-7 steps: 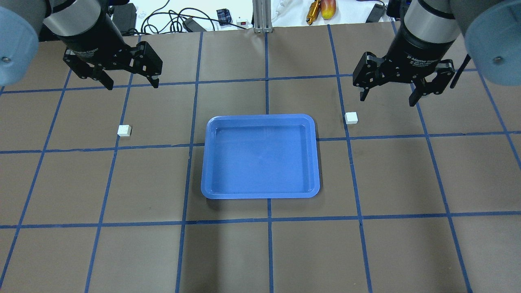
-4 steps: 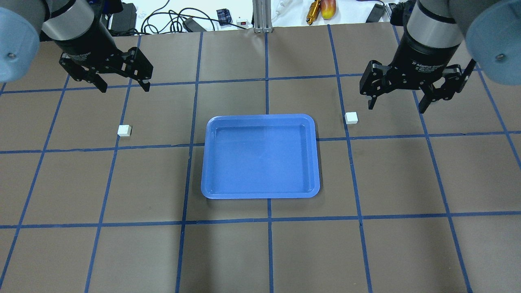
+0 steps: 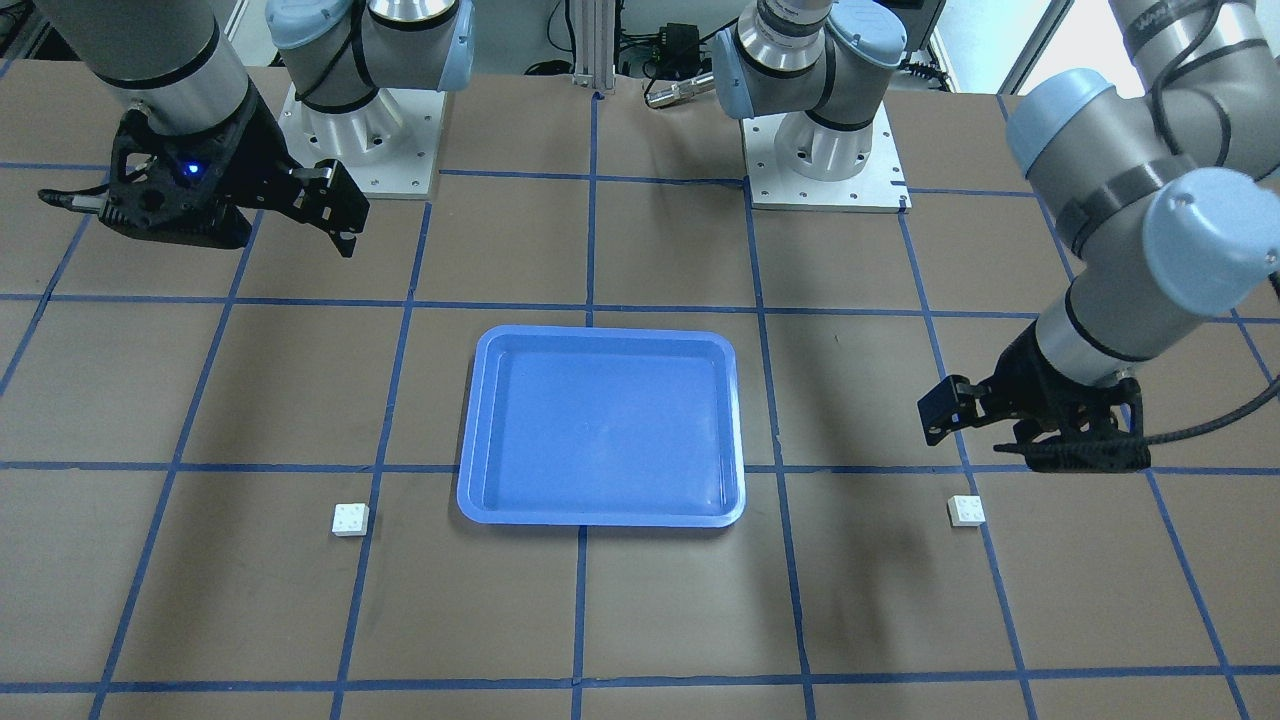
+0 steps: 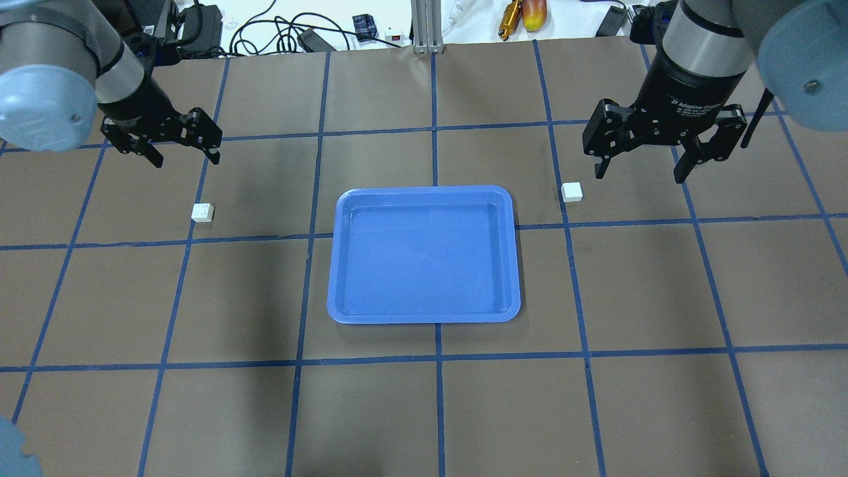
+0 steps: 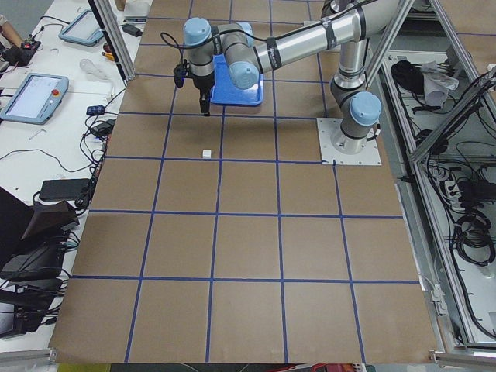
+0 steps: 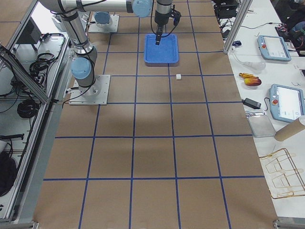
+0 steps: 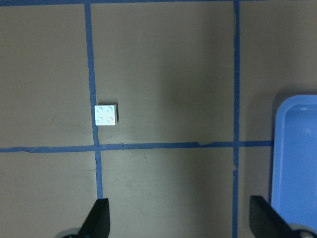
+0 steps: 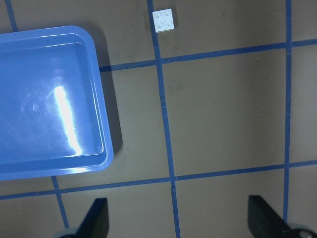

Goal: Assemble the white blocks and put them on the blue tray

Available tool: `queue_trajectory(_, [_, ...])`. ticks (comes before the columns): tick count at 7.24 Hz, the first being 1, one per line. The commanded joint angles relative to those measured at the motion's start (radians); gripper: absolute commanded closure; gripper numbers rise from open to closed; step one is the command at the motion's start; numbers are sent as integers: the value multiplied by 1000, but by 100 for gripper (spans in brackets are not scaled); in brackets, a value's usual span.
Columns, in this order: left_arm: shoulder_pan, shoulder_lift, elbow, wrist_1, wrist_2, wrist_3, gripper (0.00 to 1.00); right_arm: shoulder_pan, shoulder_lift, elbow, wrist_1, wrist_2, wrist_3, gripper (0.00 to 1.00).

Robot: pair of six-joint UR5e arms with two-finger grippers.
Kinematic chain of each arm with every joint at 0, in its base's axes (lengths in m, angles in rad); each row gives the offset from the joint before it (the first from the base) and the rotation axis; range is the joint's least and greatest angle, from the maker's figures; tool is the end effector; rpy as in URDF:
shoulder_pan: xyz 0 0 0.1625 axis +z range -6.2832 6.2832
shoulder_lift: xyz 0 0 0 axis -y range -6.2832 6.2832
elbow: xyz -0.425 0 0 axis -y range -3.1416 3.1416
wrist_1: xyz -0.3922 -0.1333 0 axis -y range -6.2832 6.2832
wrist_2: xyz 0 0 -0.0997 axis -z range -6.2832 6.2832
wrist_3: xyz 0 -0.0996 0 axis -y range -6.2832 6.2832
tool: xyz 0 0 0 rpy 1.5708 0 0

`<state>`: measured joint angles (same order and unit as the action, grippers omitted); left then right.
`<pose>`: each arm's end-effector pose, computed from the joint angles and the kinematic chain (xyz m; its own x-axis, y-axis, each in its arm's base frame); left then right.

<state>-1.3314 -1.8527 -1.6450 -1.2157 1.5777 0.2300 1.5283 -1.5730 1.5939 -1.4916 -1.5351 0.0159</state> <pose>0.0100 -0.6002 0.3343 -0.9999 -0.0094 -0.0065 -0.0094 1.0000 0.0026 0.1163 -0.4858 0.4703 -0.9975 0.0618 -0.0339 0.0581 0.9932 0.1005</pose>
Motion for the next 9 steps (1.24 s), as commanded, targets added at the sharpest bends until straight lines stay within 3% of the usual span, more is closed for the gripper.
queue_trajectory(1, [11,-123,-58,175,104,5,0,-84,28,0,-9,52,-274,0])
queue_trajectory(3, [85,-167,-50,206,93,82,0,-170,106,-8,-51,64,-550,0])
queue_trajectory(5, [113,-210,-45,255,39,180,0,-174,204,12,-262,95,-577,0])
queue_trajectory(7, [121,-243,-50,261,30,218,0,-175,247,35,-301,105,-805,0])
queue_trajectory(8, [121,-253,-50,260,30,216,2,-175,266,37,-381,102,-915,0])
queue_trajectory(9, [117,-253,-53,245,30,201,13,-177,269,40,-395,107,-1106,0])
